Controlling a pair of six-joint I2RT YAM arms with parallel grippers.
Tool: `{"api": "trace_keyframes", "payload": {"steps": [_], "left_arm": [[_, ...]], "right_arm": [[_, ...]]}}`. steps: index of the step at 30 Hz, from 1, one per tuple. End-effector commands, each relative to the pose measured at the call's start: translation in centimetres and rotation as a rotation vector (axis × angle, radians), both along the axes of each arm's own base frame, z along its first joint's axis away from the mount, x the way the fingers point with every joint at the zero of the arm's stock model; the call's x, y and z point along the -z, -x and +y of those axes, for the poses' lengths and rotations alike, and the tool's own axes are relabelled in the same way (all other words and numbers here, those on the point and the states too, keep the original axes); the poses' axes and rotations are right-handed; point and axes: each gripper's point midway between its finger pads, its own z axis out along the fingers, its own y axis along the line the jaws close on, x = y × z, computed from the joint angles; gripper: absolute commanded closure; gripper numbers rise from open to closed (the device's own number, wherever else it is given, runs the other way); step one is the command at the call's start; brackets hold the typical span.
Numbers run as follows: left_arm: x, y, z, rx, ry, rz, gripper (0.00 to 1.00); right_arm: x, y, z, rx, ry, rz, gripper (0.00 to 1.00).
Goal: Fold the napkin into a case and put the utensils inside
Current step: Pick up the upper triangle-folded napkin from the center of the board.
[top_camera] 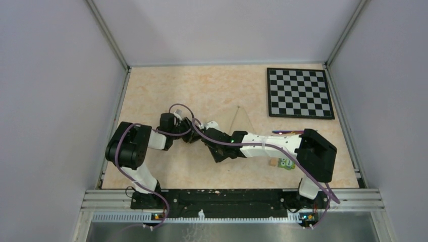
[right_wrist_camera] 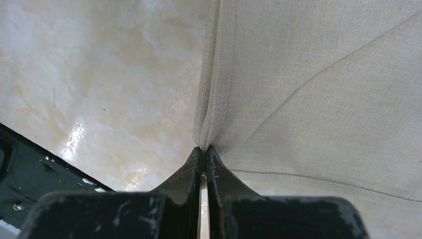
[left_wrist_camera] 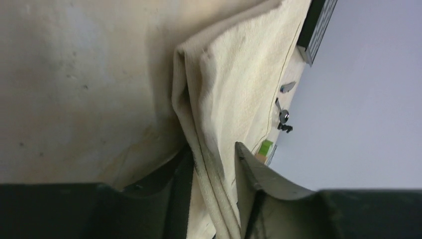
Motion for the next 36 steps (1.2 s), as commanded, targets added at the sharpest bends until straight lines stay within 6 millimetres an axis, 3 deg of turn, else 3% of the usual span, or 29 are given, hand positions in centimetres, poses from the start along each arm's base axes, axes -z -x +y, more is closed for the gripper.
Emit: {"api": "trace_keyframes", "payload": {"steps": [1, 5, 7, 12, 15, 22, 25, 27, 31, 36], "left_arm": [[0.1, -1.7, 0.1, -0.003, -0.038, -0.059, 0.64], [0.6, -1.4, 0.1, 0.004, -0.041, -0.051, 0.75], [0.7, -1.3, 0.1, 0.007, -0.041, -0.046, 0.87], [0.6, -0.8, 0.0, 0.018, -0.036, -0.039, 0.95], [0.5, -0.4, -0.1, 0.027, -0.024, -0.021, 1.0], [0.0, 0.2, -0.1, 0.033, -0.017, -0.005, 1.0], [-0.1, 0.3, -0.1, 0.033, -0.017, -0.005, 1.0], [-0.1, 0.4, -0.1, 0.033, -0.019, -0.002, 1.0], [-0.2, 0.3, 0.0, 0.033, -0.02, -0.001, 1.0], [-0.3, 0.3, 0.0, 0.034, -0.021, -0.003, 1.0]], "right_arm": [[-0.5, -0.2, 0.4, -0.043, -0.031, -0.024, 1.0], [0.8, 0.1, 0.3, -0.064, -0.003, -0.022, 1.0], [1.3, 0.3, 0.3, -0.071, 0.011, -0.023, 1.0], [1.9, 0.2, 0.5, -0.078, 0.033, -0.051, 0.99], [1.8, 0.0, 1.0, -0.071, 0.039, -0.098, 0.86], [0.8, -1.0, 2.1, -0.048, 0.071, -0.246, 0.47], [0.4, -1.4, 2.8, -0.042, 0.081, -0.298, 0.39], [0.6, -1.7, 3.2, -0.042, 0.092, -0.307, 0.41], [1.7, -1.6, 3.4, -0.04, 0.133, -0.294, 0.56], [3.3, -1.4, 2.3, -0.007, 0.175, -0.275, 0.68]]}}
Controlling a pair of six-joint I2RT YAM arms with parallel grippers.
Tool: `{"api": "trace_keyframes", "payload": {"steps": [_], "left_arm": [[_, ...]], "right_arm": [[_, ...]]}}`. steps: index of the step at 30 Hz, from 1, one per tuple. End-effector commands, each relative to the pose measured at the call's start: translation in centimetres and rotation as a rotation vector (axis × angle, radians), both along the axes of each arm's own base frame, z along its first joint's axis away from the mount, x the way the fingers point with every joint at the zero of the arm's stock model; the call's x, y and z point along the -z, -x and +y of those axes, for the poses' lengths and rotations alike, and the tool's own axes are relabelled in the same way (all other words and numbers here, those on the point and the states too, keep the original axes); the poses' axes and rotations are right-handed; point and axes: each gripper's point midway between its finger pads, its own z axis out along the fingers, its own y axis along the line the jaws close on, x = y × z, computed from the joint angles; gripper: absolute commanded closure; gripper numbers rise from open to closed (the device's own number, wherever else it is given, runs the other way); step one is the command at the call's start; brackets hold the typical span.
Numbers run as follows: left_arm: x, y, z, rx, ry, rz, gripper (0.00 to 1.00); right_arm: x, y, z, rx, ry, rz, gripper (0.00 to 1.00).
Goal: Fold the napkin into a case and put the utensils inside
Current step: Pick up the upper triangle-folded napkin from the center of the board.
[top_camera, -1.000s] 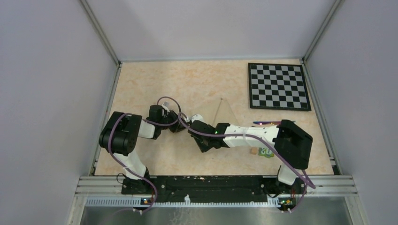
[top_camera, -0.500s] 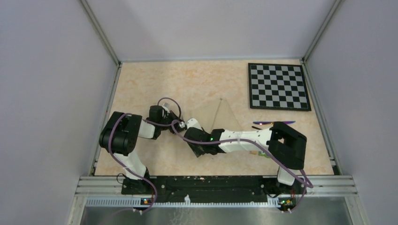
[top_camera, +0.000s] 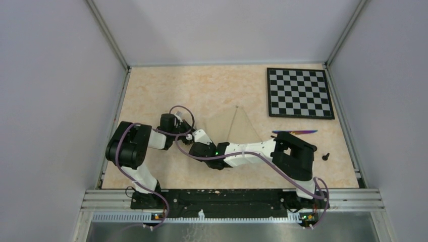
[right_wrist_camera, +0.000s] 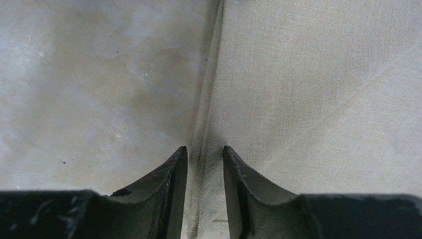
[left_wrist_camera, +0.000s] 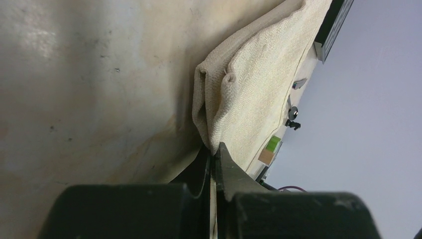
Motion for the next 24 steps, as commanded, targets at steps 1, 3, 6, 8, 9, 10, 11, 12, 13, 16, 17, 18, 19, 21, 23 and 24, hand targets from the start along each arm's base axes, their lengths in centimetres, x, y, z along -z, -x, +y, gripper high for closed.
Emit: {"api": "trace_keyframes", "payload": {"steps": [1, 3, 6, 8, 9, 10, 11, 12, 13, 16, 17, 18, 19, 21, 23, 24], "left_arm": [[-1.5, -0.2, -0.3, 0.019, 0.014, -0.05, 1.0], [-1.6, -0.3, -0.3, 0.02, 0.013, -0.051, 1.0], [-1.7, -0.4, -0.2, 0.022, 0.005, -0.053, 1.0], [-1.6, -0.4, -0.2, 0.024, -0.002, -0.05, 1.0], [-1.6, -0.5, -0.2, 0.024, -0.003, -0.051, 1.0], [-1.6, -0.5, -0.1, 0.024, -0.004, -0.051, 1.0], [-1.6, -0.5, -0.1, 0.025, -0.005, -0.05, 1.0], [-1.6, -0.5, -0.1, 0.026, -0.006, -0.052, 1.0], [-1.6, -0.5, -0.2, 0.027, -0.006, -0.051, 1.0], [-1.5, -0.6, -0.2, 0.029, -0.007, -0.05, 1.0], [-1.5, -0.5, -0.1, 0.03, -0.008, -0.049, 1.0], [-1.6, -0.6, -0.1, 0.029, -0.009, -0.051, 1.0], [-1.6, -0.6, -0.1, 0.03, -0.009, -0.05, 1.0], [-1.6, -0.6, -0.1, 0.032, -0.01, -0.053, 1.0], [-1.7, -0.6, -0.1, 0.033, -0.011, -0.054, 1.0], [-1.8, -0.7, -0.1, 0.033, -0.011, -0.056, 1.0]], "right_arm": [[0.0, -0.2, 0.0, 0.04, 0.008, -0.028, 0.68], [0.3, -0.1, -0.3, 0.041, 0.015, -0.025, 0.67], [0.9, 0.2, -0.7, 0.04, 0.026, -0.014, 0.65], [1.4, 0.6, -0.8, 0.036, 0.024, 0.008, 0.65], [1.9, 1.0, -0.9, 0.03, 0.024, 0.027, 0.64], [2.2, 1.3, -1.0, 0.03, 0.019, 0.04, 0.63], [2.5, 1.6, -1.0, 0.026, 0.018, 0.051, 0.62], [2.8, 1.7, -1.1, 0.029, 0.023, 0.059, 0.61], [3.1, 2.0, -1.3, 0.031, 0.032, 0.066, 0.59], [4.1, 2.2, -2.2, 0.044, 0.072, 0.07, 0.56], [4.5, 2.3, -2.3, 0.042, 0.085, 0.076, 0.56], [4.7, 2.5, -2.3, 0.035, 0.09, 0.08, 0.55], [4.9, 2.6, -2.3, 0.029, 0.096, 0.081, 0.55], [5.1, 2.5, -2.6, 0.036, 0.115, 0.072, 0.56], [5.1, 2.0, -3.4, 0.071, 0.159, 0.04, 0.63], [5.1, 1.7, -3.9, 0.089, 0.186, 0.02, 0.69]]}}
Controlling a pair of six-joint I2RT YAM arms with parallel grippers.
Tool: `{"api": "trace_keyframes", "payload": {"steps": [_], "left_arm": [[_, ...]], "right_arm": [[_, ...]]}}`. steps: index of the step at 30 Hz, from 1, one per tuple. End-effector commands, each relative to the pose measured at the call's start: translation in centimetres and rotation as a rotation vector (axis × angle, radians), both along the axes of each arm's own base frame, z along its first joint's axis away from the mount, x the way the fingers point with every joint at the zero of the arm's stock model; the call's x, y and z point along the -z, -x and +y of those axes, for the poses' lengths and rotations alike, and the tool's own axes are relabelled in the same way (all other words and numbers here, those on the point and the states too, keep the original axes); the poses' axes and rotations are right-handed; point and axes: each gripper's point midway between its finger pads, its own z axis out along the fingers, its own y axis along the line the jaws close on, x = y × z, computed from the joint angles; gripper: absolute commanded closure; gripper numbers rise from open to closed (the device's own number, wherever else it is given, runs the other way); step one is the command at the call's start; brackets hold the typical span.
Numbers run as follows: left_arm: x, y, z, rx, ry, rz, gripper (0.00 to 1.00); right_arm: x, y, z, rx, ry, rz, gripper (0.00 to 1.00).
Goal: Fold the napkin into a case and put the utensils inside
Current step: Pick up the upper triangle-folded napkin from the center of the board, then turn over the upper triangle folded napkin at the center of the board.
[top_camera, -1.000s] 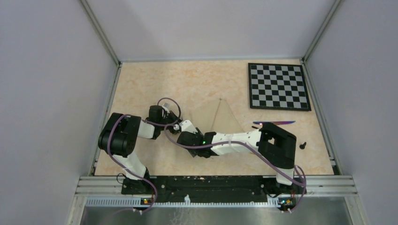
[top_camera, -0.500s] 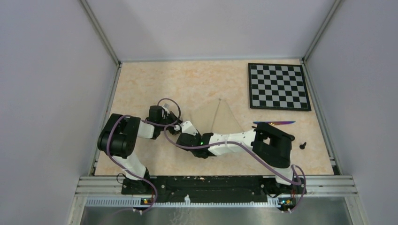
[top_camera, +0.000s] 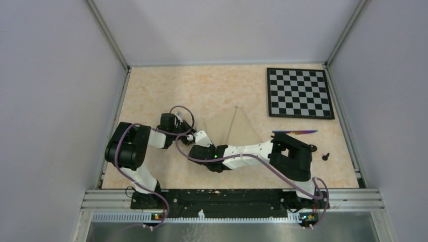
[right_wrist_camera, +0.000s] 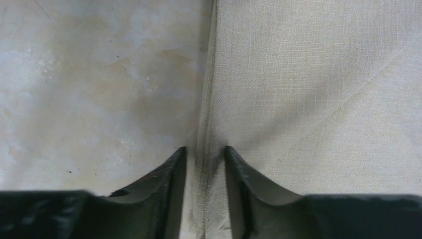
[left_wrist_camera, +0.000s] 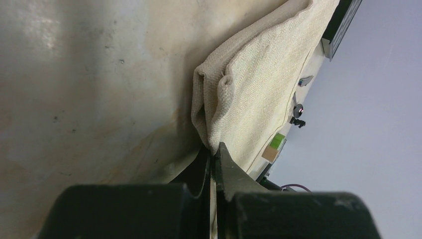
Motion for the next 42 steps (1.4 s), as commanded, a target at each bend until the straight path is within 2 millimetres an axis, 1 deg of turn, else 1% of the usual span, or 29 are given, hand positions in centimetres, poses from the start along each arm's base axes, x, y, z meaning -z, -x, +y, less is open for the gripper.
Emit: {"api": "trace_keyframes", "payload": {"steps": [1, 3, 6, 7, 9, 11, 13, 17, 20, 21, 23, 25, 26, 28, 29, 30, 31, 32, 34, 35, 36, 37, 38, 39, 40, 41, 42], "left_arm": [[-2.0, -1.1, -0.2, 0.021, 0.008, -0.082, 1.0], [-2.1, -1.2, 0.0, 0.019, 0.004, -0.085, 1.0], [-2.5, -1.4, 0.3, 0.016, -0.003, -0.094, 1.0], [-2.6, -1.4, 0.5, 0.015, -0.006, -0.093, 1.0], [-3.0, -1.4, 1.1, 0.005, -0.012, -0.098, 1.0], [-3.5, -1.4, 1.8, -0.004, -0.017, -0.105, 1.0], [-4.3, -1.2, 2.5, -0.014, -0.013, -0.107, 1.0], [-6.8, -0.3, 3.8, -0.035, 0.021, -0.112, 1.0], [-8.7, 0.5, 5.4, -0.088, -0.012, -0.099, 1.0], [-9.5, 0.4, 6.7, -0.132, -0.037, -0.097, 1.0], [-11.6, 1.0, 8.9, -0.203, -0.103, -0.107, 1.0], [-14.4, 1.4, 11.5, -0.292, -0.201, -0.142, 1.0], [-16.3, 1.4, 12.9, -0.339, -0.261, -0.181, 1.0], [-19.5, 2.2, 15.6, -0.434, -0.395, -0.224, 1.0], [-21.3, 2.5, 16.5, -0.467, -0.448, -0.252, 1.0], [-22.5, 3.2, 17.5, -0.498, -0.506, -0.256, 1.0], [-25.1, 3.3, 18.4, -0.529, -0.553, -0.306, 1.0], [-26.5, 3.4, 18.8, -0.541, -0.582, -0.343, 1.0], [-28.7, 3.3, 18.6, -0.528, -0.584, -0.422, 1.0], [-29.1, 3.0, 18.4, -0.516, -0.578, -0.44, 1.0], [-29.0, 2.7, 18.3, -0.504, -0.579, -0.434, 1.0], [-28.5, 2.3, 18.3, -0.495, -0.591, -0.417, 1.0], [-27.7, 1.7, 18.3, -0.484, -0.611, -0.397, 1.0], [-26.1, 0.8, 17.8, -0.459, -0.63, -0.37, 1.0], [-24.6, -0.1, 17.2, -0.441, -0.652, -0.348, 1.0], [-23.2, -1.1, 16.1, -0.422, -0.693, -0.332, 1.0], [-21.8, -1.9, 14.5, -0.392, -0.727, -0.322, 1.0]], "right_arm": [[3.8, 0.9, -4.1, 0.043, 0.23, 0.002, 0.76], [3.2, 0.2, -4.7, 0.066, 0.271, -0.045, 0.86], [1.7, -0.6, -4.4, 0.071, 0.279, -0.097, 0.98], [1.0, -0.8, -4.1, 0.068, 0.267, -0.106, 1.0], [-0.3, -0.9, -3.2, 0.041, 0.225, -0.11, 1.0], [-1.7, -0.6, -1.9, 0.003, 0.151, -0.093, 1.0], [-3.2, 0.3, -0.1, -0.059, 0.05, -0.05, 1.0], [-6.7, 2.2, 3.5, -0.171, -0.18, 0.022, 1.0], [-9.3, 3.7, 6.6, -0.252, -0.33, 0.079, 1.0], [-10.2, 4.2, 7.7, -0.281, -0.384, 0.098, 1.0], [-12.1, 5.4, 10.3, -0.359, -0.489, 0.142, 1.0], [-14.1, 6.8, 12.8, -0.437, -0.599, 0.188, 1.0], [-15.4, 7.7, 14.1, -0.485, -0.662, 0.215, 1.0], [-18.1, 9.6, 16.5, -0.582, -0.798, 0.277, 1.0], [-19.4, 10.5, 17.4, -0.628, -0.866, 0.313, 1.0], [-20.5, 11.7, 18.1, -0.675, -0.928, 0.365, 1.0], [-21.5, 12.6, 18.5, -0.718, -0.986, 0.401, 1.0], [-22.4, 13.3, 18.7, -0.749, -1.04, 0.441, 1.0], [-23.7, 14.2, 18.4, -0.792, -1.15, 0.507, 1.0], [-23.9, 14.1, 18.0, -0.798, -1.191, 0.547, 1.0], [-23.8, 13.8, 17.4, -0.788, -1.227, 0.591, 1.0], [-23.0, 13.2, 16.7, -0.768, -1.258, 0.64, 1.0], [-22.4, 12.5, 16.0, -0.745, -1.295, 0.687, 1.0], [-22.1, 11.4, 15.2, -0.74, -1.345, 0.703, 1.0], [-20.8, 11.0, 14.5, -0.718, -1.357, 0.746, 1.0], [-19.3, 10.5, 14.0, -0.693, -1.353, 0.779, 1.0], [-17.5, 10.2, 13.5, -0.667, -1.333, 0.809, 1.0]]}}
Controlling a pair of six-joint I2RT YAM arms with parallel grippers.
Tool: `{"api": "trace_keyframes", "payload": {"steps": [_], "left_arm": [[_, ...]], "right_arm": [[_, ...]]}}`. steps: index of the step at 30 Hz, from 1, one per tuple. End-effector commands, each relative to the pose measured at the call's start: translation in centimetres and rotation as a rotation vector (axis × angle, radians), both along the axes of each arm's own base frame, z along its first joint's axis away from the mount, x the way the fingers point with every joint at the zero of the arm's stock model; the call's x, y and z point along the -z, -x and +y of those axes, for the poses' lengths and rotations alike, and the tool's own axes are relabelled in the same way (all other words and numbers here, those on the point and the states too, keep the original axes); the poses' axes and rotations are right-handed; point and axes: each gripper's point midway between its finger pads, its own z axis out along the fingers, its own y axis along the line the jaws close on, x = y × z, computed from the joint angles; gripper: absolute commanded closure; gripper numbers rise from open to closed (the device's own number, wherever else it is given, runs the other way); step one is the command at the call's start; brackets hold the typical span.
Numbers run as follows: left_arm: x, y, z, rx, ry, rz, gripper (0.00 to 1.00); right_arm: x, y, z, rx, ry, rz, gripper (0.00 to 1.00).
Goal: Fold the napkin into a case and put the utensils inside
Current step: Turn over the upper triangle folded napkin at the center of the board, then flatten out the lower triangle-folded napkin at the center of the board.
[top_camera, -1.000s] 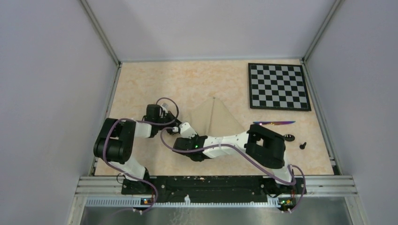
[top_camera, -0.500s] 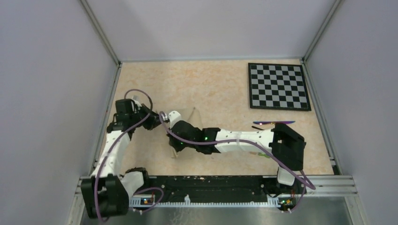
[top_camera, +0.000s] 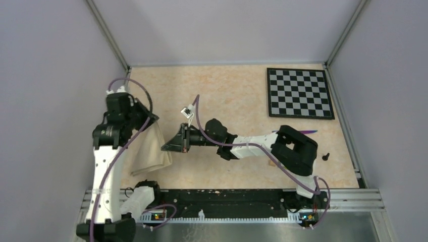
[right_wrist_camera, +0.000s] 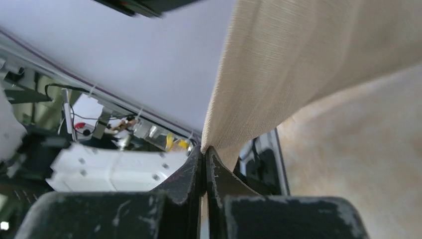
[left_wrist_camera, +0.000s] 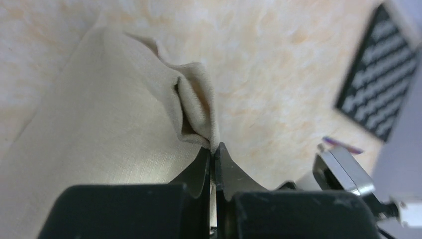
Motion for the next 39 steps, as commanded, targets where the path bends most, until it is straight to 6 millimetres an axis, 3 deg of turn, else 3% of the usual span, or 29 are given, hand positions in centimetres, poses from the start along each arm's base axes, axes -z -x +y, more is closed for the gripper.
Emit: {"api": "trace_keyframes", "payload": {"steps": [1, 2, 7, 10, 13, 15, 17, 19, 21, 22, 23, 26, 28, 32, 35, 39], "left_arm": [[4.7, -7.2, -2.8, -0.013, -0.205, 0.008, 1.0], [6.3, -7.9, -5.0, 0.029, -0.245, 0.032, 1.0], [12.7, -12.4, -11.1, 0.173, -0.325, 0.149, 1.0], [14.8, -13.6, -15.7, 0.286, -0.342, 0.135, 1.0], [16.7, -13.8, -18.8, 0.369, -0.312, 0.163, 1.0], [17.8, -13.4, -20.3, 0.428, -0.275, 0.182, 0.85], [17.9, -12.8, -21.4, 0.483, -0.25, 0.179, 0.56], [16.6, -11.8, -22.1, 0.54, -0.226, 0.151, 0.3], [15.0, -10.2, -22.5, 0.603, -0.179, 0.123, 0.2], [14.2, -9.3, -22.5, 0.629, -0.161, 0.109, 0.06], [13.7, -8.3, -22.4, 0.652, -0.144, 0.1, 0.02], [13.9, -4.5, -21.8, 0.714, -0.115, 0.137, 0.02], [14.9, -1.6, -21.9, 0.757, -0.096, 0.183, 0.08], [17.5, 3.3, -22.2, 0.786, -0.114, 0.271, 0.34], [19.0, 5.2, -22.4, 0.79, -0.16, 0.313, 0.47], [20.7, 6.5, -22.3, 0.784, -0.241, 0.367, 0.48]], "right_arm": [[6.3, 4.1, -3.5, -0.285, 0.023, 0.209, 1.0], [8.2, 3.6, -4.3, -0.277, 0.038, 0.235, 1.0], [16.4, 0.3, -10.2, -0.157, 0.165, 0.326, 1.0], [19.6, -0.6, -14.0, -0.072, 0.27, 0.352, 1.0], [21.2, -0.7, -17.4, -0.002, 0.345, 0.398, 0.91], [21.8, -0.9, -18.9, 0.043, 0.393, 0.413, 0.82], [22.2, -1.5, -20.1, 0.101, 0.454, 0.416, 0.71], [23.1, -1.8, -21.5, 0.149, 0.57, 0.385, 0.6], [22.5, -2.7, -22.3, 0.194, 0.644, 0.31, 0.54], [22.3, -3.0, -22.7, 0.206, 0.675, 0.288, 0.52], [22.0, -3.4, -22.9, 0.213, 0.693, 0.262, 0.51], [21.6, -4.5, -23.5, 0.239, 0.736, 0.234, 0.51], [21.5, -4.9, -23.5, 0.246, 0.731, 0.235, 0.51], [21.2, -5.1, -22.3, 0.216, 0.67, 0.274, 0.64], [21.0, -4.9, -21.6, 0.194, 0.611, 0.298, 0.68], [21.6, -4.4, -21.3, 0.171, 0.591, 0.334, 0.68]]}}
